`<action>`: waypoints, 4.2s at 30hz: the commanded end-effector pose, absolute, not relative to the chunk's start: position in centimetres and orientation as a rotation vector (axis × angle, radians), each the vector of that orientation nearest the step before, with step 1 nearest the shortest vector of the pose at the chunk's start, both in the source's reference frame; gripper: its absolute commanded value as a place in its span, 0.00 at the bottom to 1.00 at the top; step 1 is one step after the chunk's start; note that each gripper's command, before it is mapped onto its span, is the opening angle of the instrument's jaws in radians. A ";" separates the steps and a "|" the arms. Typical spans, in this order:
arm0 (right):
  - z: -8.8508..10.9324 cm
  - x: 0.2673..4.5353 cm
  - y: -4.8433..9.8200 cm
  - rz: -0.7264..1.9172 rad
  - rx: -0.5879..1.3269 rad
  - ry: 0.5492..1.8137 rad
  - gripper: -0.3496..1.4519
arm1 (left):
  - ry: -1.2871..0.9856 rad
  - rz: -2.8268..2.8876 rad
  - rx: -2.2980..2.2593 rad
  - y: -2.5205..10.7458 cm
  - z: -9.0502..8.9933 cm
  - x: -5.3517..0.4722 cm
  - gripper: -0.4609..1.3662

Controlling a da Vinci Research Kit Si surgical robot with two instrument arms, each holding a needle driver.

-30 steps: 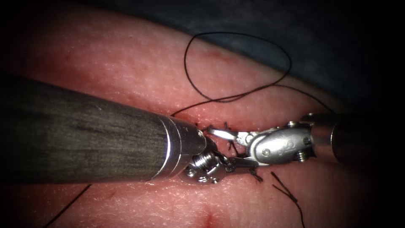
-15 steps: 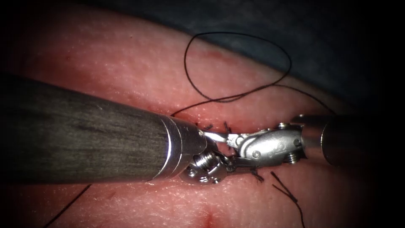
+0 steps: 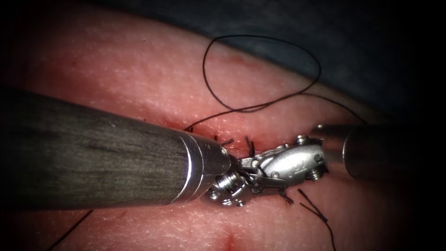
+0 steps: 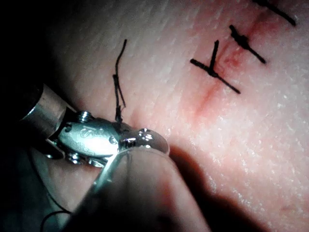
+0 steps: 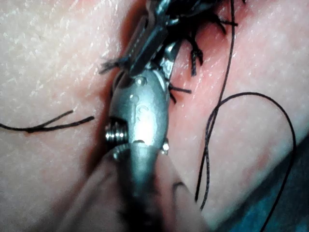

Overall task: Wound Closure
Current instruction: Cut the suture with the right suturecut tool, then wipe off the cut suture end onto the pad with the left hand, then grab the suture to pull the needle into frame with the left hand

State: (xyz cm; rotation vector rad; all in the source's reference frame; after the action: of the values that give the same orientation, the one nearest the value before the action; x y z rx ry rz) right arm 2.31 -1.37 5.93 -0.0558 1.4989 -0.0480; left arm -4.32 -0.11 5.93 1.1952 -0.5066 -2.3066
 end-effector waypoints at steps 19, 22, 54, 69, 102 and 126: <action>5.8 1.50 -1.0 0.082 -0.123 1.384 0.71 | -0.499 -2.360 1.384 -0.2 5.9 -4.34 0.06; 5.7 1.26 -0.9 0.108 -0.138 1.367 0.71 | -0.485 -2.385 1.421 -0.2 5.9 -4.37 0.06; 5.5 0.45 -0.7 0.233 -0.221 1.319 0.75 | -0.069 -2.567 1.771 -0.8 6.3 -4.79 0.06; 5.5 0.56 -0.8 0.237 -0.218 1.324 0.76 | 0.168 -2.828 1.728 -1.0 6.6 -4.68 0.71; 5.4 0.82 -0.9 0.238 -0.136 1.298 0.73 | 0.363 -2.967 1.829 -0.7 6.2 -3.40 0.70; 5.3 0.99 -1.1 0.260 -0.098 1.284 0.74 | 0.118 -3.236 1.772 -0.2 5.2 -2.51 0.77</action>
State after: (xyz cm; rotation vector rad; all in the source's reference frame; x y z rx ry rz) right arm 1.00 -1.06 5.29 -0.1012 1.2833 0.2628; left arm -2.46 -0.14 5.14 1.7723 0.1120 -3.2408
